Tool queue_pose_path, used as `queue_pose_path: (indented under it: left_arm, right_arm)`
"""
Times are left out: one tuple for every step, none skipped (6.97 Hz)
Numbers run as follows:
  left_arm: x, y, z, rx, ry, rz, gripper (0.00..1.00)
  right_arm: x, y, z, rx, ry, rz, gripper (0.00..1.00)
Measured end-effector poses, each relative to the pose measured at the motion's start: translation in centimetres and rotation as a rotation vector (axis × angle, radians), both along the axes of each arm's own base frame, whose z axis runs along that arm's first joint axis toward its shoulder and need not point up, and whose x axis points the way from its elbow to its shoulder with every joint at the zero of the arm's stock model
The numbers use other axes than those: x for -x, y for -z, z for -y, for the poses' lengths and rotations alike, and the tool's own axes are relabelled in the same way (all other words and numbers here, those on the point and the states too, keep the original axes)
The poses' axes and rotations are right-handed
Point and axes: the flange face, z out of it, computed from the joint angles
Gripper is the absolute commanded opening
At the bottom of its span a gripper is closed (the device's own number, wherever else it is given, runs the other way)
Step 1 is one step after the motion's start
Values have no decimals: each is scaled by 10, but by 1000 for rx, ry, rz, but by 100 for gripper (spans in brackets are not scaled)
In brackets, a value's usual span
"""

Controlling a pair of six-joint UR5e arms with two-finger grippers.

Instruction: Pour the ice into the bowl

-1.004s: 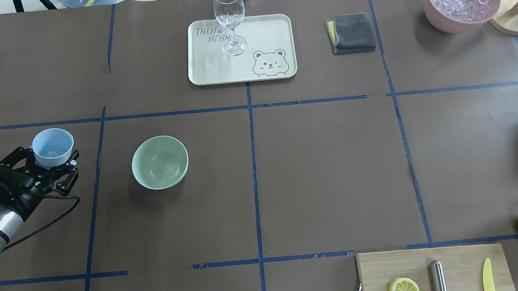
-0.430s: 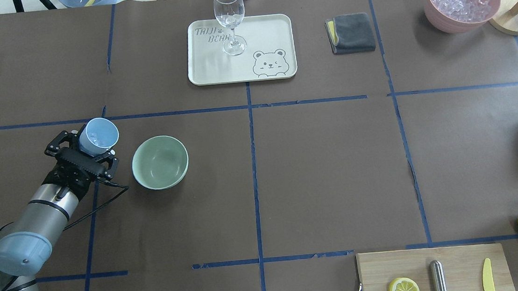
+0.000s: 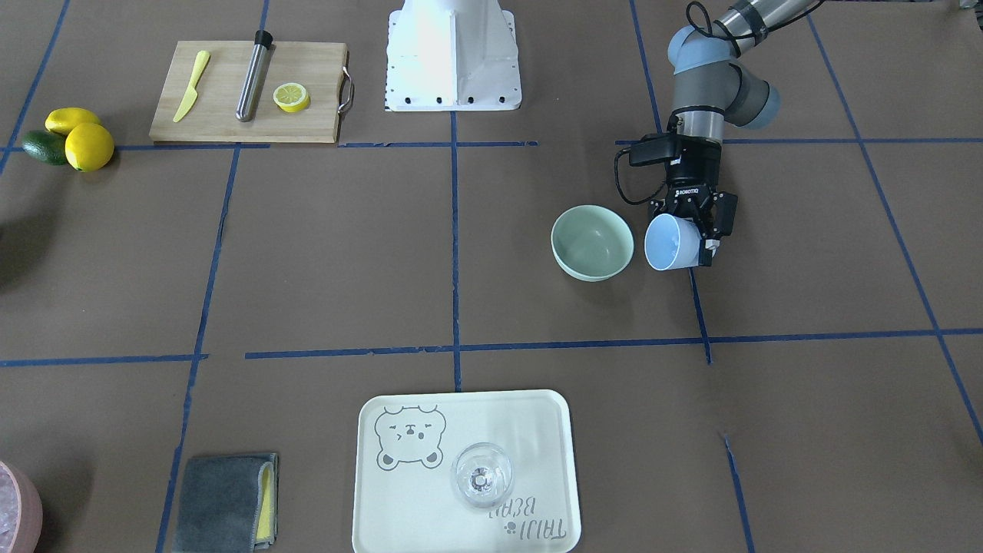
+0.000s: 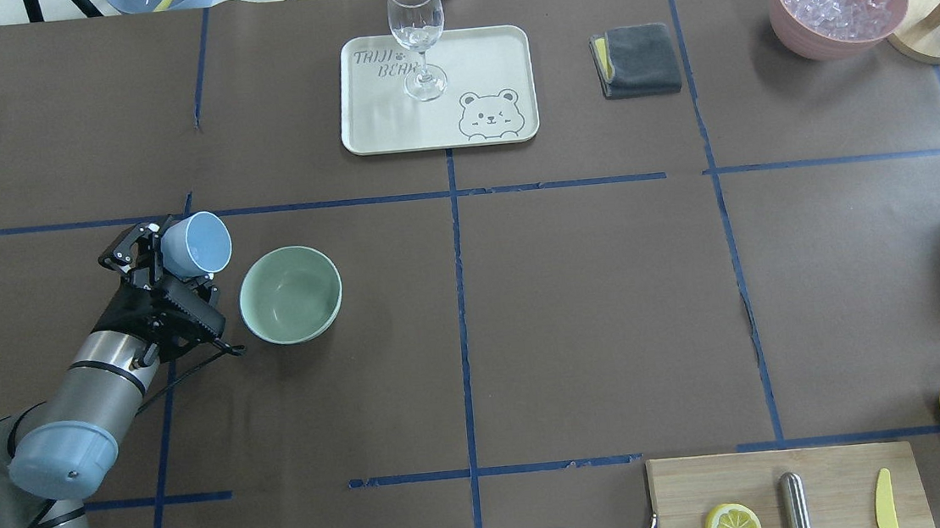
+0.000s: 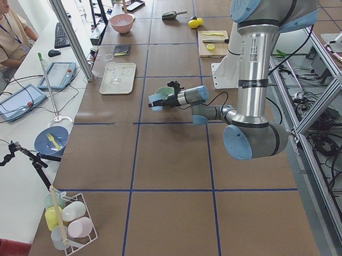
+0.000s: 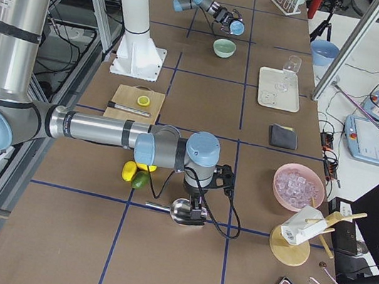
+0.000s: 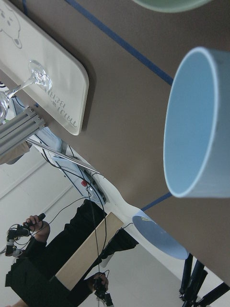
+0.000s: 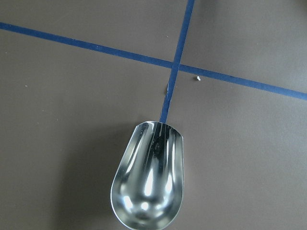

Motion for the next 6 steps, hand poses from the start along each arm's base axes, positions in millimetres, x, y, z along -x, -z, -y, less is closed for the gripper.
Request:
queue_pose_path:
  left_arm:
    - [-8,3,-9,-47,-11,94,0]
    - [-14,4,-18,-96,-23,200,0]
    - [-17,6,-25,-148,-31,322,0]
    - [-20,9,-29,-193,-34,430,0]
    - [-23,13,-30,-227,-41,513,0]
    - [-25,16,-30,-256,-51,587,0]
  right_arm:
    - [0,0,0,1,0,0,100]
    - [0,-1,0,1,0,0,100]
    - [0,-1,0,1,0,0,100]
    - [0,0,0,1,0,0,100]
    - [0,-1,0,1,0,0,100]
    - [0,-1,0,2,0,0,100]
